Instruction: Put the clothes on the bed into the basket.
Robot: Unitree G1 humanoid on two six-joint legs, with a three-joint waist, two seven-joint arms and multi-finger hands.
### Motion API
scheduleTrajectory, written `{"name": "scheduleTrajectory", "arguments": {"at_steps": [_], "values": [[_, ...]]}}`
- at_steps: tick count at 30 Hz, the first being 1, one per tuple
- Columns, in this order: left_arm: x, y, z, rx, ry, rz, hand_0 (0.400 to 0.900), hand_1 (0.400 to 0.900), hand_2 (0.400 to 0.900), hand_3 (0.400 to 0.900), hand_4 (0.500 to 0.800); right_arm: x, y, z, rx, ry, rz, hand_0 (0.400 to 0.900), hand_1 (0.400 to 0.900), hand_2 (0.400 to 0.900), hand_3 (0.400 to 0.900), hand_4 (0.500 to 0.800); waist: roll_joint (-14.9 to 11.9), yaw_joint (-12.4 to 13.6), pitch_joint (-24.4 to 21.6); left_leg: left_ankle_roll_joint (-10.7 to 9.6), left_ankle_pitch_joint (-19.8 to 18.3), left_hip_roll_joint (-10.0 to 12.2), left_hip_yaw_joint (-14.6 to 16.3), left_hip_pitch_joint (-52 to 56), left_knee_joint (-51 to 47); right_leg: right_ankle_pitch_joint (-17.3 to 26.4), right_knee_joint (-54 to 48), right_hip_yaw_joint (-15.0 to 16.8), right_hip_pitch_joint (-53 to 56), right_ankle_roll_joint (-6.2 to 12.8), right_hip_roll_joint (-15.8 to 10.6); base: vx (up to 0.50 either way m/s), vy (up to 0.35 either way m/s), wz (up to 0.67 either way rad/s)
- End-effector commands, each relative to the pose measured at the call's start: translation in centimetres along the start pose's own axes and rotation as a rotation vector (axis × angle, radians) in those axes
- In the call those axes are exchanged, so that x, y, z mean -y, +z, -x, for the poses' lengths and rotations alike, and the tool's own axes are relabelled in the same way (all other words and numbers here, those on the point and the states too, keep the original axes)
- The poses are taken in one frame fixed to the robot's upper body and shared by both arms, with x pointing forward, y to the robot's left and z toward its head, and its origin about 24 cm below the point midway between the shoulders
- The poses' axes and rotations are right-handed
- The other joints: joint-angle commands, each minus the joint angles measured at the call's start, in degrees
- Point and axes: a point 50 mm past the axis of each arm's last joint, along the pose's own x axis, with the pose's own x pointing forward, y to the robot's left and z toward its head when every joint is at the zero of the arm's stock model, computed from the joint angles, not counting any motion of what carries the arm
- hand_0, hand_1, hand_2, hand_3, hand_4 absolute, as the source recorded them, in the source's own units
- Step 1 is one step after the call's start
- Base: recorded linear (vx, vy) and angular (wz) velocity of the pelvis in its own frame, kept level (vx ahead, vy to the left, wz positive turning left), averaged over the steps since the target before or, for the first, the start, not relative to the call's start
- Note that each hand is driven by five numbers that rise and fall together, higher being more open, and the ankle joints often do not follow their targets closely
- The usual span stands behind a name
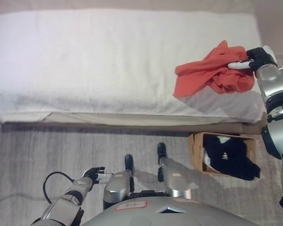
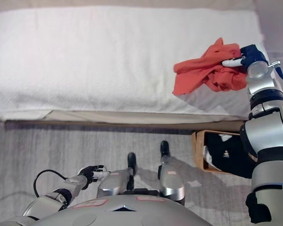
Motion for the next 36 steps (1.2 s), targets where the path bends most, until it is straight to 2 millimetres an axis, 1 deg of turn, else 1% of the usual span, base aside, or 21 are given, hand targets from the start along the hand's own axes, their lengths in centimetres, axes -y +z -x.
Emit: {"name": "scheduleTrajectory", "arguments": {"at_steps": [1,2,3,4,5,7,11,12,14,19,24,32,36], "values": [[-1.2,-3.8,0.6,-0.127,0.04,-0.035,0.9,0.9,0.9,0.9,0.8,4.1,0.1,0.4,0.007,-0.115,0.084,0.4,0.4,0.4,0.4,0.5,-0.07,-0.34,-5.99,-0.09,-8.42,1.12,2.25,0.2,4.82,-5.13,2.31,2.78,0.61,4.43,-2.06,0.0,0.017,-0.67],[-1.3,-3.9,0.6,-0.13,0.045,-0.032,0.9,0.9,0.9,0.9,0.8,4.4,-0.3,0.5,-0.004,-0.119,0.085,0.4,0.4,0.4,0.4,0.5,-0.23,-0.66,-6.51,0.08,-8.55,1.16,2.9,0.88,4.59,-4.97,2.33,3.53,0.69,4.63,-1.73,-0.03,0.025,-0.71],[-1.5,-3.9,0.6,-0.132,0.051,-0.032,0.9,0.9,0.9,0.9,0.8,4.7,-1.2,0.6,-0.029,-0.123,0.085,0.4,0.4,0.4,0.4,0.5,-0.37,-1.37,-7.46,0.19,-8.78,1.2,3.99,2.0,4.24,-4.76,2.31,4.21,0.93,4.93,-1.4,-0.01,0.016,-0.46],[-1.5,-4.0,0.6,-0.132,0.051,-0.032,0.9,0.9,0.9,0.9,0.8,4.7,-1.2,0.6,-0.03,-0.123,0.085,0.4,0.4,0.4,0.4,0.5,-0.37,-1.3,-7.43,0.19,-8.79,1.21,4.05,2.07,4.2,-4.76,2.31,4.27,0.97,4.93,-1.37,-0.02,0.019,-0.48],[-1.7,-3.9,0.6,-0.13,0.058,-0.03,0.9,0.9,0.9,0.9,0.8,5.1,-1.8,0.7,-0.048,-0.135,0.082,0.4,0.4,0.4,0.4,0.5,-0.35,-1.88,-7.9,0.33,-9.0,1.31,4.77,2.7,4.2,-4.64,2.47,4.79,1.12,5.22,-1.18,0.0,0.016,-0.32],[-1.8,-4.1,0.7,-0.135,0.06,-0.03,0.9,0.9,0.9,0.9,0.8,5.3,-2.7,0.8,-0.074,-0.133,0.091,0.4,0.4,0.4,0.4,0.5,-0.29,-2.45,-8.61,0.62,-9.41,1.2,5.67,3.65,4.14,-4.55,2.42,5.57,1.4,5.43,-0.85,-0.01,0.021,-0.45],[-2.3,-4.7,0.9,-0.151,0.074,-0.02,0.9,0.9,0.9,0.9,0.8,6.2,-5.2,1.3,-0.153,-0.142,0.083,0.4,0.4,0.4,0.4,0.5,0.23,-3.83,-9.4,1.55,-10.84,0.91,8.38,5.47,5.16,-3.65,2.68,7.67,1.61,6.26,0.03,-0.03,0.027,-0.53],[-2.3,-4.7,0.9,-0.151,0.075,-0.02,0.9,0.9,0.9,0.9,0.8,6.2,-5.2,1.3,-0.153,-0.142,0.082,0.4,0.4,0.4,0.4,0.5,0.1,-3.67,-9.56,1.52,-10.69,0.84,8.56,5.27,5.12,-3.52,2.69,7.88,1.32,6.24,0.01,-0.04,0.039,-0.41],[-2.5,-4.7,0.9,-0.15,0.08,-0.021,0.9,0.9,0.9,0.9,0.8,6.3,-6.1,1.4,-0.178,-0.142,0.08,0.4,0.4,0.4,0.4,0.5,0.57,-4.38,-9.63,1.96,-11.37,0.65,9.92,5.94,5.63,-2.88,2.65,8.72,1.2,6.72,0.31,-0.05,0.041,-0.44],[-2.9,-4.4,0.9,-0.139,0.092,-0.016,0.9,0.9,0.9,0.9,0.8,6.5,-7.2,1.7,-0.212,-0.144,0.078,0.4,0.4,0.4,0.4,0.5,1.13,-5.22,-9.49,2.72,-12.33,0.04,11.54,6.32,6.72,-1.82,2.83,10.03,0.53,7.36,0.43,-0.04,0.03,-0.29],[-2.9,-4.1,0.9,-0.13,0.096,-0.019,0.9,0.9,0.9,0.9,0.8,6.2,-8.2,1.9,-0.237,-0.137,0.062,0.4,0.4,0.4,0.4,0.5,1.78,-5.84,-9.04,3.23,-13.06,-0.53,12.4,6.46,7.41,-1.09,2.84,10.4,0.04,7.86,0.19,-0.03,0.024,-0.15],[-2.8,-4.2,0.9,-0.139,0.1,-0.023,0.9,0.9,0.9,0.9,0.8,6.4,-9.8,2.3,-0.275,-0.141,0.037,0.4,0.4,0.4,0.4,0.5,3.14,-6.45,-8.44,3.53,-13.75,-1.22,11.93,6.22,8.44,-0.89,3.16,9.76,0.04,8.03,-0.61,0.0,0.001,0.0],[-2.8,-4.2,0.9,-0.138,0.102,-0.023,0.9,0.9,0.9,0.9,0.8,6.3,-10.6,2.5,-0.296,-0.137,0.026,0.4,0.4,0.4,0.4,0.5,3.93,-6.59,-8.33,3.43,-13.45,-1.41,11.58,6.26,7.97,-0.79,3.12,9.51,-0.04,8.09,-0.87,-0.01,0.001,0.03]]}}
